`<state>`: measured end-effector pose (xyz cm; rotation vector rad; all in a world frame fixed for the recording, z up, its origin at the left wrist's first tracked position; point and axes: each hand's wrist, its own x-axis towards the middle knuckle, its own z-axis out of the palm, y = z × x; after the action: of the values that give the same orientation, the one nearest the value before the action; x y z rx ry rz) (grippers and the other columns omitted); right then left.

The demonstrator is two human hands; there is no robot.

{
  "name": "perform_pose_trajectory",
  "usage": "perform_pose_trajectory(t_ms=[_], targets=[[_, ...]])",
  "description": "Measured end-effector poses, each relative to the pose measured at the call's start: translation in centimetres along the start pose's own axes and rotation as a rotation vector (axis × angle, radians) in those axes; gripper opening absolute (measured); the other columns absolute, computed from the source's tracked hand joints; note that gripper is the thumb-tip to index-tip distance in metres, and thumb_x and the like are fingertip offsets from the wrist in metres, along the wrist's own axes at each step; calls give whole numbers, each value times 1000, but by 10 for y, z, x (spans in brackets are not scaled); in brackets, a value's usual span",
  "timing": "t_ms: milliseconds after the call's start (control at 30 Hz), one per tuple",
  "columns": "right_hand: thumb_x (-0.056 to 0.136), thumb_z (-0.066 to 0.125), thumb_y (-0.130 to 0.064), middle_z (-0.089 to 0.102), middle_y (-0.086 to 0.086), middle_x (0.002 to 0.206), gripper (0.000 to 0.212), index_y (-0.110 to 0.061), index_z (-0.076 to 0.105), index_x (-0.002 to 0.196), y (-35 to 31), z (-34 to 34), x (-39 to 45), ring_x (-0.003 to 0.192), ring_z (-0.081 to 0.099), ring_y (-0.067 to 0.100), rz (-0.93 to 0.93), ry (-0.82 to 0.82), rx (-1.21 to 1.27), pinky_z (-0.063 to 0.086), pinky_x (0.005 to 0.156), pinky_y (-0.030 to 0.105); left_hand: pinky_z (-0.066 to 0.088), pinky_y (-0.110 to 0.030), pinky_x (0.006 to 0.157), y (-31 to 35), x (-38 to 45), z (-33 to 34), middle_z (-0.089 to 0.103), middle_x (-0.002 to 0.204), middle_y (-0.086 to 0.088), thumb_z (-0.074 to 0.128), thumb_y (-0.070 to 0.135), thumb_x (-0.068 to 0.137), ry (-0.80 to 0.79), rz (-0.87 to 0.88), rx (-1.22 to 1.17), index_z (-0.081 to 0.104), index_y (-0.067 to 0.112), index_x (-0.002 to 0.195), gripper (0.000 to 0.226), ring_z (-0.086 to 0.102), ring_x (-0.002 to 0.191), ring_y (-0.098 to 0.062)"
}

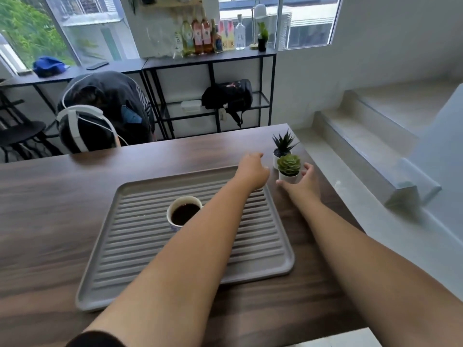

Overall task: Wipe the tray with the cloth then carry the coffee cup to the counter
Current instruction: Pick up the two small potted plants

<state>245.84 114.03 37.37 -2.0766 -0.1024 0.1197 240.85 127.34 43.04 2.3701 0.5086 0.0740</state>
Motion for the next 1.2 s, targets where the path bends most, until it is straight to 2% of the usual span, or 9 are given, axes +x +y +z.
perform_pose_trajectory(t_ms=[167,400,533,633,800,1000,1200], targets=[[64,84,-35,53,8,136,94,-20,30,140,4,1,21,121,53,24,-40,-43,-4,42,102,35,38,-34,109,-10,39,9,51,142,-9,60,21,90,-12,-94,-80,42,9,143,57,49,129,-24],[67,82,-32,60,7,124,76,-19,41,130,18,-15,35,112,58,24,-36,39,-20,46,95,33,41,-41,108,-9,75,26,52,141,-4,77,19,78,-33,-33,-194,39,16,145,77,51,125,-21],[65,81,-37,65,5,115,67,-21,48,121,26,-30,42,108,59,26,0,87,-27,48,95,37,40,-39,109,-3,85,43,51,142,-2,86,30,66,-59,27,-208,41,17,143,90,49,128,-21],[65,81,-34,65,5,113,64,-20,51,119,28,-34,48,105,61,24,-1,104,-26,48,92,34,42,-31,103,0,91,53,58,133,0,86,32,63,14,32,-226,51,19,134,80,53,123,-19],[67,80,-30,54,7,121,62,-15,55,122,21,-30,67,106,57,23,-38,107,-64,44,94,30,43,-22,86,1,104,51,65,115,5,81,26,69,91,9,-294,59,18,122,58,59,106,-14],[71,77,-29,58,8,115,53,-12,58,118,-11,-16,121,104,57,25,-88,73,-115,39,82,25,46,-27,92,6,145,26,65,119,-2,79,25,71,213,-104,-360,57,18,122,56,60,110,-20],[72,73,-23,64,10,115,49,-14,59,119,-40,12,185,106,58,28,-96,44,-91,40,83,26,48,-31,93,5,197,23,64,118,-4,73,19,75,273,-223,-441,54,17,122,51,60,110,-22]])
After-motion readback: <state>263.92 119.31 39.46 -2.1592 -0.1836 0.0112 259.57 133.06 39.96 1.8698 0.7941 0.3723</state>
